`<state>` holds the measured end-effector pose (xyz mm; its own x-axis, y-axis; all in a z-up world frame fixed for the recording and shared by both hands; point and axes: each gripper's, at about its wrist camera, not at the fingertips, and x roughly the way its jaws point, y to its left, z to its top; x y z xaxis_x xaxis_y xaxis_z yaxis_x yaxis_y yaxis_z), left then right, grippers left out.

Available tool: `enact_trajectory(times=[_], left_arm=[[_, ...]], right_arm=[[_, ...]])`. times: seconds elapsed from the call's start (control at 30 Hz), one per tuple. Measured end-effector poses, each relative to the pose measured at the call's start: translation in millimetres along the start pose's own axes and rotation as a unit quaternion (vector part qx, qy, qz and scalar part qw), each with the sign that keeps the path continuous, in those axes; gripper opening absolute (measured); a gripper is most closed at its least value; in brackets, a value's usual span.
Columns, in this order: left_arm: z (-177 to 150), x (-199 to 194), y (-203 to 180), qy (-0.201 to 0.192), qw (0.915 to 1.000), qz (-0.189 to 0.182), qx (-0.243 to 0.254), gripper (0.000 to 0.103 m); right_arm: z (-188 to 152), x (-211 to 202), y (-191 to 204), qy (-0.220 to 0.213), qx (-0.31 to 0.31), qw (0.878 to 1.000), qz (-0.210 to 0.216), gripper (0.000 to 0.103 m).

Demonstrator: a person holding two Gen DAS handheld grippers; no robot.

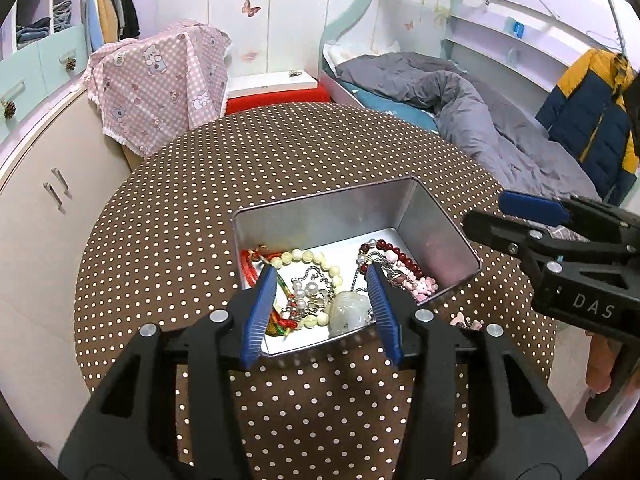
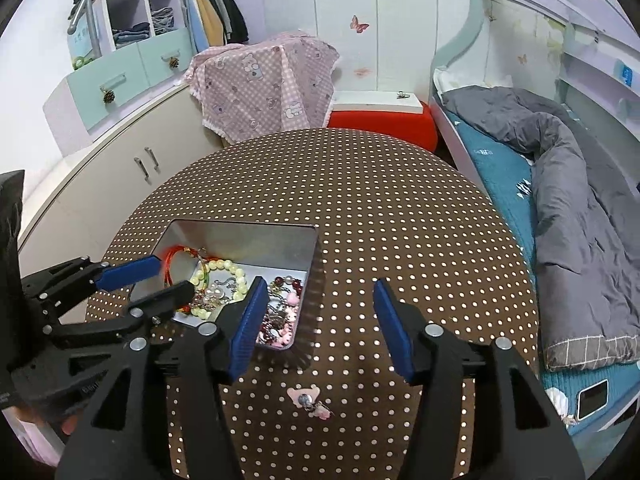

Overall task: Organize jewelry
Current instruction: 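Grasp the white cat charm with the right tool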

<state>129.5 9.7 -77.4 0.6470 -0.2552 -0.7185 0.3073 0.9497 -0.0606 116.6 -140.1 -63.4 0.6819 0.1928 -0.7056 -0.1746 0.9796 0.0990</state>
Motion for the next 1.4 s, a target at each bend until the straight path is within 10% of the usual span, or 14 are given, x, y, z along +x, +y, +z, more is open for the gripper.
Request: enact_trajectory(times=[0.8,0.9,1.0,1.23,1.4], left_arm=[[-2,14,54,0.032,0.9929,0.031,-0.110,0.058],[-3,21,51,0.045,0.9925,0.030,-0.109,0.043],[-5,25,48,0.056,0.9919,0.023,-0.112,0.032],[-5,28,43,0.061,0.9926,0.008,-0.105,0.016],[-5,27,40,0.061,0.9926,0.009,-0.105,0.015]], right_arm=[[-63,14,-17,0.064,0.012,0.997,-0.028,0.079],[-74,22,-17,0.078,0.015,0.997,-0.025,0.079],[-82,25,-15,0.079,0.005,0.996,-0.035,0.069],[-89,15,-17,0.064,-0.003,0.997,-0.042,0.008],[-86,16,-25,0.067,0.007,0.997,-0.031,0.007]])
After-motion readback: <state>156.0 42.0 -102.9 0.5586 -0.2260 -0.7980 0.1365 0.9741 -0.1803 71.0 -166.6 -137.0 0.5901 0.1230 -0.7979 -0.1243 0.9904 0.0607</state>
